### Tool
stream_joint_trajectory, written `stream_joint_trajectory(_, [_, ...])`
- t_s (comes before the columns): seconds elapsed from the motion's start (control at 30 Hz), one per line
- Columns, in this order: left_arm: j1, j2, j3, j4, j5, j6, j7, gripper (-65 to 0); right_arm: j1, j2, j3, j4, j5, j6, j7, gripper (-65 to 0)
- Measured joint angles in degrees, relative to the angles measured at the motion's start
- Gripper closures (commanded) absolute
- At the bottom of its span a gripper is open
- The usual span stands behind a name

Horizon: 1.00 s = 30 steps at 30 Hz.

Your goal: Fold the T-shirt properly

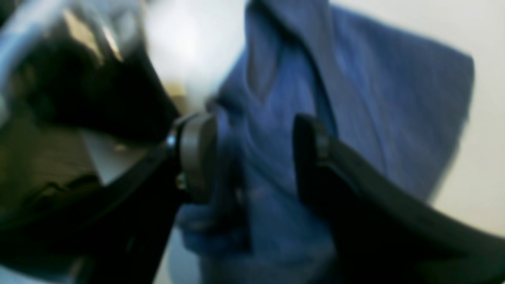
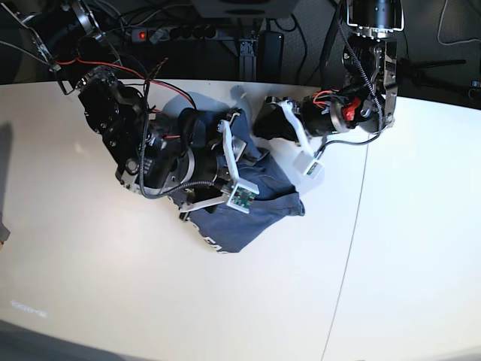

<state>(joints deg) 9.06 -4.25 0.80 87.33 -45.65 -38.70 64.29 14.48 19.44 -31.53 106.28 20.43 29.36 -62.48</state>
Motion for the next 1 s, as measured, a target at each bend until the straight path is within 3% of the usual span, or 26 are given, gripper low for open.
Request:
stream_joint_trajectory(0.17, [0.00, -1.44, -0.11, -0.02, -1.09, -0.13, -0.20, 0.0, -2.78, 4.46, 0.00, 2.58, -0.61, -0.02, 2.16, -31.4])
stream_joint_trajectory(0.33, [-0.02, -1.31, -0.07, -0.02, -1.09, -0.13, -0.22, 0.0, -2.36, 4.02, 0.00, 2.69, -4.31, -0.02, 5.73, -31.4])
stream_joint_trajectory(0.67, [-0.02, -1.31, -0.11, -0.02, -1.09, -0.13, -0.20, 0.0, -2.25, 4.17, -0.59, 0.11, -5.05, -0.02, 5.99, -31.2])
stream_joint_trajectory(0.87, [-0.02, -1.31, -0.09, -0.02, -1.07, -0.13, -0.22, 0.0, -2.10, 4.17, -5.03, -0.98, -5.97, -0.02, 6.14, -31.2])
stream_joint_trajectory(0.93, [-0.02, -1.31, -0.11, -0.02, -1.09, -0.13, -0.22, 0.0, -2.10, 4.17, -5.77, -0.98, -7.45, -0.02, 6.62, -28.0])
stream_joint_trajectory(1.0, [-0.02, -1.31, -0.11, -0.02, -1.07, -0.13, -0.20, 0.0, -2.08, 4.20, -5.79, -0.98, -8.31, -0.02, 7.28, -18.8])
